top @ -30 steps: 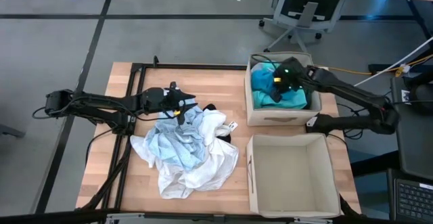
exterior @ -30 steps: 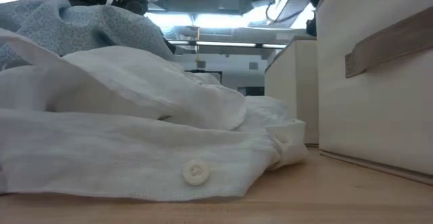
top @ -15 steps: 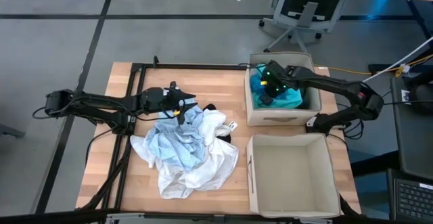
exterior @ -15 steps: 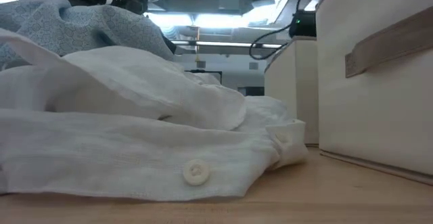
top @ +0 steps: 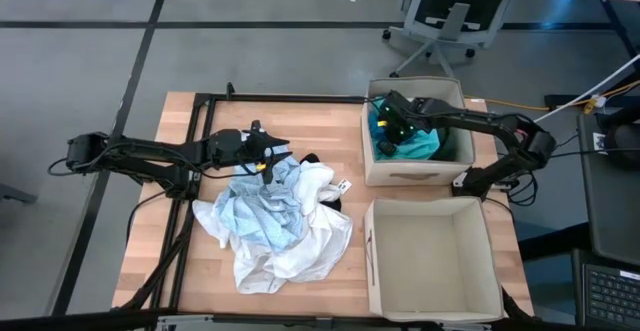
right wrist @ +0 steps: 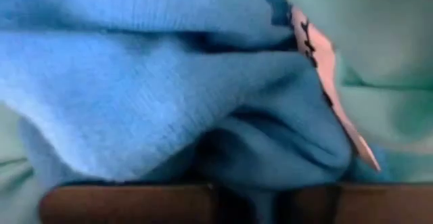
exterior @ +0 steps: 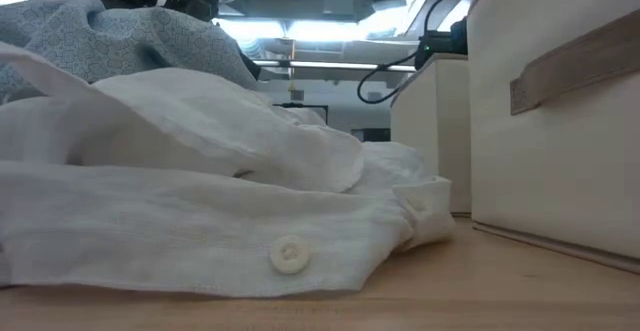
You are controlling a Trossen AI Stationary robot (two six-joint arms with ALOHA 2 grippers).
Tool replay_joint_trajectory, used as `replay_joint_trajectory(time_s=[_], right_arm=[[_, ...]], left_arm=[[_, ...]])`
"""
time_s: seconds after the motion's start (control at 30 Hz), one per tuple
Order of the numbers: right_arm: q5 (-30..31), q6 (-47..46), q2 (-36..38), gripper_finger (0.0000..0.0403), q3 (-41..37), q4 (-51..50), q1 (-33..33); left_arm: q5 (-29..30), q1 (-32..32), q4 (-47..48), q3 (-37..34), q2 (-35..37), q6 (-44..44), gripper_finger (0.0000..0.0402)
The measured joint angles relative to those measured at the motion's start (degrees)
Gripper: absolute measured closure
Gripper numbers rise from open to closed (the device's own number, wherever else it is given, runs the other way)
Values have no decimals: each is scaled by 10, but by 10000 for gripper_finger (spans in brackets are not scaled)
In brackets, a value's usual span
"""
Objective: Sort clothes
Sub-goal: Put the blue shorts into the top bin
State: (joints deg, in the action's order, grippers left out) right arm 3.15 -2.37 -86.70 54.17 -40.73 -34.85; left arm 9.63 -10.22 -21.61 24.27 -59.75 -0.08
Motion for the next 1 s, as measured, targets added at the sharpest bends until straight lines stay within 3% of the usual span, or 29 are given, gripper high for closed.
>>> replay_joint_trajectory(time_s=[0.33,0.5,1.0], right_arm=[[-38,-5,2,251,59,-60,0],[-48,-10,13,213,100,-123,0],[-34,-10,72,193,199,-245,0]], left_arm=[[0,1,1,0,0,-3,247],[0,1,0,0,0,-3,247],[0,1,0,0,0,-10,247]])
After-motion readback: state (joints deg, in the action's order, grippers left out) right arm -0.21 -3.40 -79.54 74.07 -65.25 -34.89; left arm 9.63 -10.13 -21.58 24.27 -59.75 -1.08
